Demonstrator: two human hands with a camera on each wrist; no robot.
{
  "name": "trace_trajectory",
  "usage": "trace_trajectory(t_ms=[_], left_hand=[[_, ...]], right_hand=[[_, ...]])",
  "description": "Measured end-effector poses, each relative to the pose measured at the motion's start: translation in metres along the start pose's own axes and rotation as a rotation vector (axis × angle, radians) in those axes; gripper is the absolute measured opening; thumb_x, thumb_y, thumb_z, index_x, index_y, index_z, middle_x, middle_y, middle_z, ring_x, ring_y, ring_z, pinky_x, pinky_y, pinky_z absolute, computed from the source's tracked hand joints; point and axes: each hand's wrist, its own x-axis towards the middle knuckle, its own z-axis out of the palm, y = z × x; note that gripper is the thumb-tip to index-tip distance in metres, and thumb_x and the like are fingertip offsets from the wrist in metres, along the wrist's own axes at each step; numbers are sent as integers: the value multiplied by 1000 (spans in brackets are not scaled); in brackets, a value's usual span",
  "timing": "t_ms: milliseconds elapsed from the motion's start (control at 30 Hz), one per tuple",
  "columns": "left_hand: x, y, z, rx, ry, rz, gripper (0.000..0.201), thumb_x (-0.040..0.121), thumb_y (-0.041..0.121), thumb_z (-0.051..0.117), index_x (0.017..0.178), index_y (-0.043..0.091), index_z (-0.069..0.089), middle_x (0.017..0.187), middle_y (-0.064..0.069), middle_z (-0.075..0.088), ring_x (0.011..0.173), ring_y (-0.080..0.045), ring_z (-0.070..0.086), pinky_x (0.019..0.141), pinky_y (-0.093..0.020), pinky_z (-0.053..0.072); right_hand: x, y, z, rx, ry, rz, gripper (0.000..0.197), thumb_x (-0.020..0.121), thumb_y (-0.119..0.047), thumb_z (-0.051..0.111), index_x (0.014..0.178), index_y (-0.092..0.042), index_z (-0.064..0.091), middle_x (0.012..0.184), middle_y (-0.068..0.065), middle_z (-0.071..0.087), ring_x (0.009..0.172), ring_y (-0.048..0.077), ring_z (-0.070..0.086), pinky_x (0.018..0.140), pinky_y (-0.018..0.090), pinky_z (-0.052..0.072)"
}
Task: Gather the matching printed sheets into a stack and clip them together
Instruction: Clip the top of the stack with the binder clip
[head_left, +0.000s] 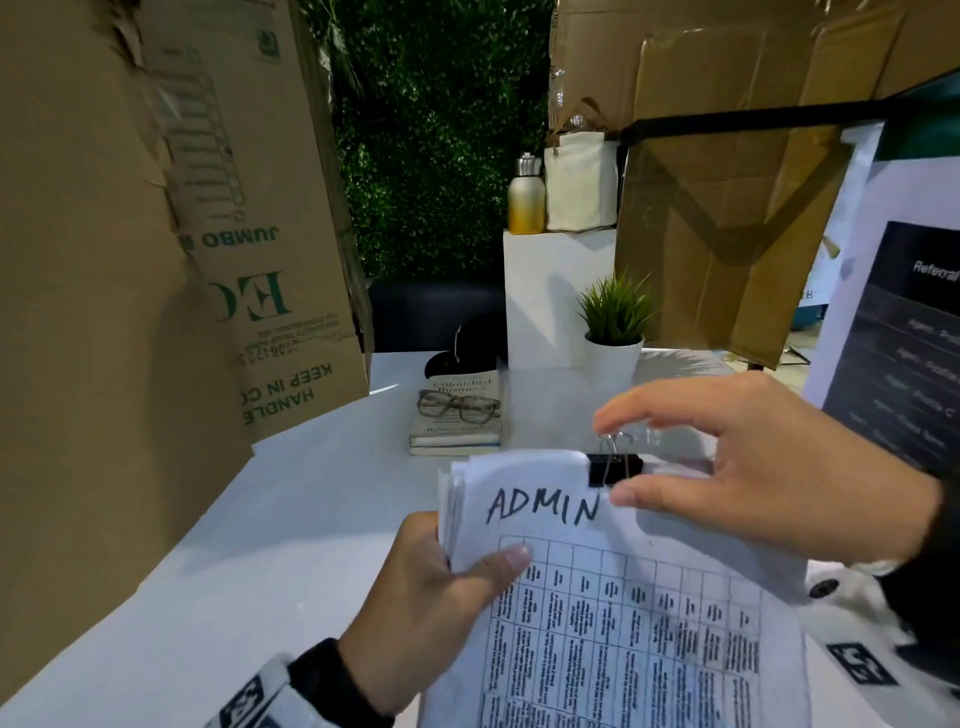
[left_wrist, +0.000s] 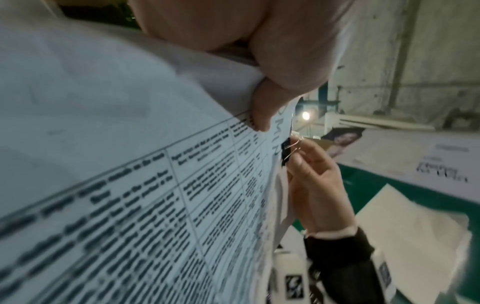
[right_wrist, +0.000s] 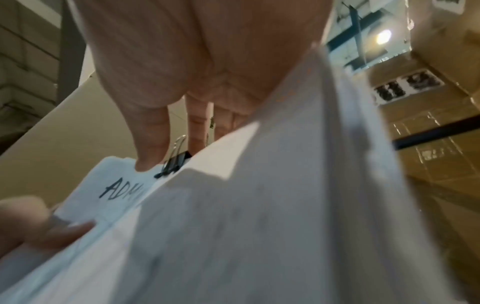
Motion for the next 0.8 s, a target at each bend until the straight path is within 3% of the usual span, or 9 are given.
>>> trace_trajectory(t_ms=[67,200,367,467,533,633,667,733,800], left_hand=[[2,3,-2,-116,-14,-60,23,78,16,69,99,12,79,97,-18,80,91,-39,76,83,-54,61],[2,4,0,-250,-18,-140,29,75,11,72,102,3,77,105,-26,77,98,-49,72,88,-65,55],[1,7,3,-312,-17,-134,30,75,7,72,104,2,76,109,-28,75,102,-53,69,91,-67,53],[0,9,7,-300,-21,-126,29,75,7,72,104,1,76,109,-29,75,102,-53,69,90,-68,53],[-1,9,8,-292,-18,-133,30,75,7,73,104,0,75,108,-30,74,102,-53,69,89,-69,52],[-3,10,10,-278,-19,-135,29,75,8,72,102,0,76,107,-30,75,101,-54,69,90,-68,53],[-3,10,10,-272,-22,-132,28,75,8,72,102,0,76,107,-30,75,101,-54,69,90,-68,53],[-3,12,11,-263,-35,-124,28,75,8,72,101,-1,76,106,-30,75,102,-55,68,89,-66,54],[-3,12,12,-247,-41,-113,29,75,9,72,102,-3,75,106,-29,75,102,-53,68,89,-63,55]], right_hand=[[0,-1,4,-57,70,-19,39,70,-61,68,101,-36,68,102,-24,61,97,-2,59,84,19,47],[1,-6,10,-90,158,-37,23,74,-39,74,93,-30,65,96,-18,62,92,5,60,80,32,52],[-3,-12,12,-105,45,31,17,84,-47,56,90,-37,44,88,-9,69,76,9,61,68,34,52],[-3,-13,12,-94,-44,67,24,89,-44,57,86,-35,35,68,-5,58,61,13,49,56,28,44],[-1,-10,9,6,-87,92,28,88,-40,63,84,-34,36,65,0,55,59,15,45,52,25,38],[1,-1,2,218,-170,131,21,85,-43,66,86,-35,46,70,3,62,54,11,47,53,27,43],[3,0,-2,351,-171,176,17,85,-48,62,87,-33,52,66,2,61,52,10,47,52,25,40],[5,4,-8,598,-167,326,33,86,-53,48,88,-24,64,62,-3,60,48,2,48,53,17,38],[8,9,-11,701,-250,360,38,92,-42,45,92,-14,69,61,-1,60,49,1,49,53,10,39]])
